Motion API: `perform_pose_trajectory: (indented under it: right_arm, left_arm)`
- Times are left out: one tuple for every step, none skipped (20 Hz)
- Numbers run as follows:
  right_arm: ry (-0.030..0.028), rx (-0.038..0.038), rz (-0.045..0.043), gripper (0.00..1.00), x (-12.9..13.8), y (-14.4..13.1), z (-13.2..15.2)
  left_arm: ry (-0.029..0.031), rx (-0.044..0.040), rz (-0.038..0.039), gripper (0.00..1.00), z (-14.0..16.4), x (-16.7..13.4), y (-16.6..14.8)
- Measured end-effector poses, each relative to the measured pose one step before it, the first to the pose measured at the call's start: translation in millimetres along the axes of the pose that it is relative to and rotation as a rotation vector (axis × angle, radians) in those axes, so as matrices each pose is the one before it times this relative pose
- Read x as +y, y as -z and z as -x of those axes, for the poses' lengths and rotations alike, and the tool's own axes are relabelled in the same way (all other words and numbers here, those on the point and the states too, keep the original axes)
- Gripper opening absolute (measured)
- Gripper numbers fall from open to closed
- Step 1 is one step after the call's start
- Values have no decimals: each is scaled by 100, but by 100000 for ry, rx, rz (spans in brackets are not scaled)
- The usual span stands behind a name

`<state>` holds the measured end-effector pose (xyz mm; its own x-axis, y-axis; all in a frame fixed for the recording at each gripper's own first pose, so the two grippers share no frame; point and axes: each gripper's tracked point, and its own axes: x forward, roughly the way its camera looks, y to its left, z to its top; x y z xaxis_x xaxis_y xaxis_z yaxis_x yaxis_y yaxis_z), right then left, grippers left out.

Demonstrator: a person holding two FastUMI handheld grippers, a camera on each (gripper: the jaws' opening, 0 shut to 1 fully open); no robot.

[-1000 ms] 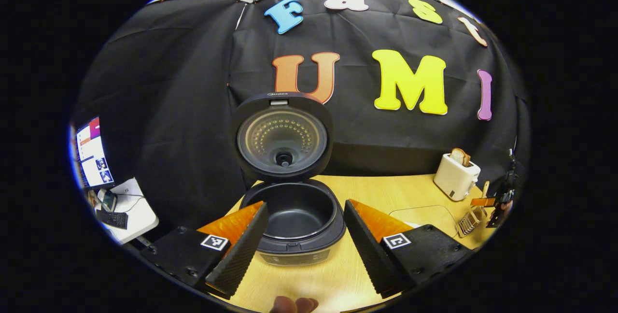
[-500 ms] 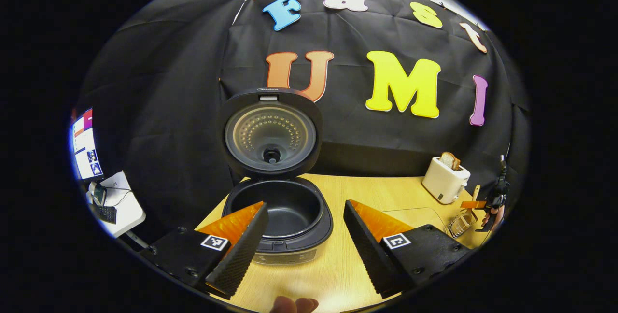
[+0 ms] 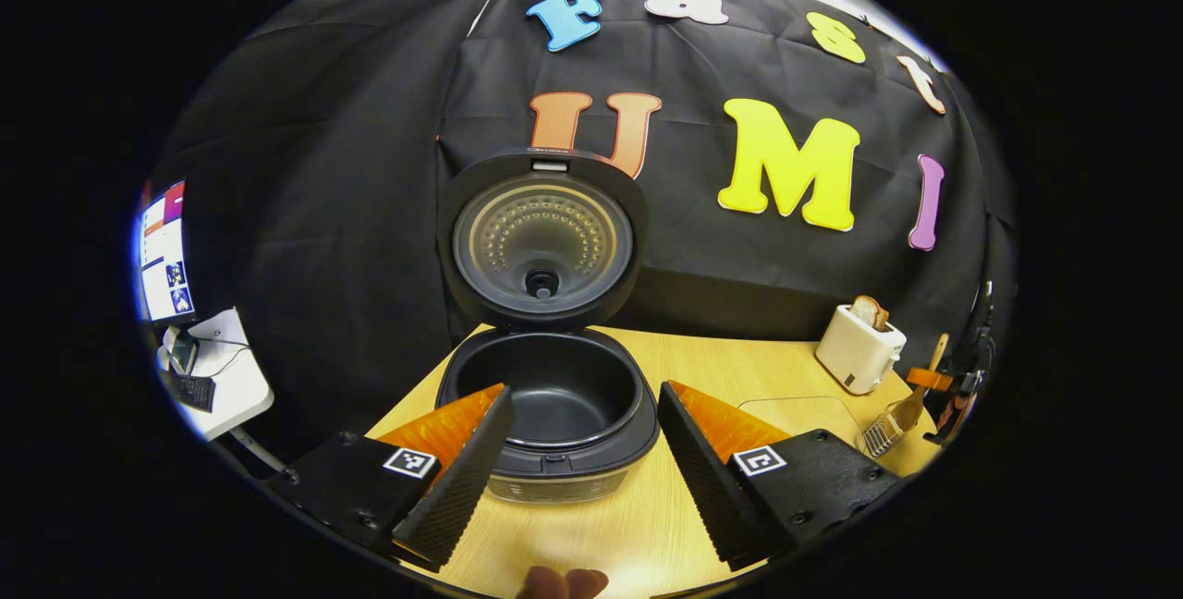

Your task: Close the left gripper, press the button to open the rice cooker; take a wooden spoon from the chopstick holder with the right hand, scoop a spoonful of rice and pour it into the rice cooker, then put the wooden spoon back into the chopstick holder.

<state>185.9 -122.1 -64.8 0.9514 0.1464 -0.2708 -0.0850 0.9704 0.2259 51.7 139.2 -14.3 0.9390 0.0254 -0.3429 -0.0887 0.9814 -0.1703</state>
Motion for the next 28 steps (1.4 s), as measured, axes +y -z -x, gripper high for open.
perform_pose_trajectory:
  right_arm:
    - [1145,-2811,2298,0,585,-1094,739]
    - [499,-2521,2152,0,863,-869,706]
    - [593,-911,2218,0,1066,-700,534]
    - [-891,-575,2235,0,1647,-424,317]
    - [-1956,-42,1355,0,2028,-466,214]
    - [-2359,-642,344,0,2325,-715,230]
    - [-2704,-683,13,0,2534,-595,-224]
    - [-2753,-235,-11,0,2624,-101,-695]
    - [-2751,1004,681,0,2633,404,-1066]
    - [-1946,2358,1207,0,2369,1083,-1602]
    - [-1018,3129,1859,0,1942,1323,-1577]
    - [398,3337,1968,0,1385,1514,-1467]
    - [1497,2702,2226,0,964,1188,-1322]
    - [2338,1306,2662,0,609,864,-1319]
    - [3343,311,3039,0,300,511,-956]
    - [3097,170,3067,0,150,304,-630]
    - [2820,724,2397,0,155,416,-894]
    - [2644,2705,1670,0,84,602,-427]
    - [2078,1780,1722,0,-3,453,-523]
    - [3163,1858,1754,0,-101,361,-462]
    - [2181,3115,803,0,-38,618,-449]
    - [738,3988,-616,1,106,916,-485]
    - [364,4444,-1477,0,177,813,-229]
    - [-561,3787,-1462,0,382,516,-360]
    - [-2926,433,-2568,0,968,-153,-7]
    - [-3512,1632,-2623,0,1239,341,37]
    - [-2606,396,-2198,1,839,-15,175]
    - [-1722,-389,-1794,1,482,-92,223]
  left_arm:
    - [445,-910,-286,100,-27,21,270]
    - [572,-1524,-529,100,77,19,144]
    - [532,-1759,-620,100,109,-14,90]
    - [952,-1743,-553,100,92,-124,133]
    - [1103,-1909,-234,100,244,-70,66]
    - [993,-1727,-170,100,149,-65,99]
    - [640,-1358,-612,100,242,-17,149]
    - [271,-1576,-853,100,103,208,90]
    - [344,-1640,-826,100,157,118,78]
    - [434,-1258,-418,100,118,34,55]
    - [458,-627,161,100,202,-138,93]
    - [835,-246,366,100,284,-95,223]
    - [639,-204,134,100,300,-39,372]
    - [317,-219,-357,100,134,118,181]
    - [247,-453,-822,100,314,189,209]
    - [125,-813,-1329,100,144,87,105]
    - [-276,-502,-1267,100,-13,212,197]
    - [-643,-507,-838,100,21,370,397]
    - [-282,-230,-351,100,5,217,253]
    - [79,-111,145,100,64,49,231]
    - [532,31,116,100,97,62,292]
    - [201,-60,-171,100,-48,6,282]
    - [43,-640,-336,100,113,126,77]
    - [-4,-681,-317,100,197,166,-29]
    - [65,-663,-101,100,45,101,30]
    - [299,-387,-44,100,179,-4,30]
    - [724,364,-233,100,84,-104,240]
    - [46,547,-141,100,162,144,211]
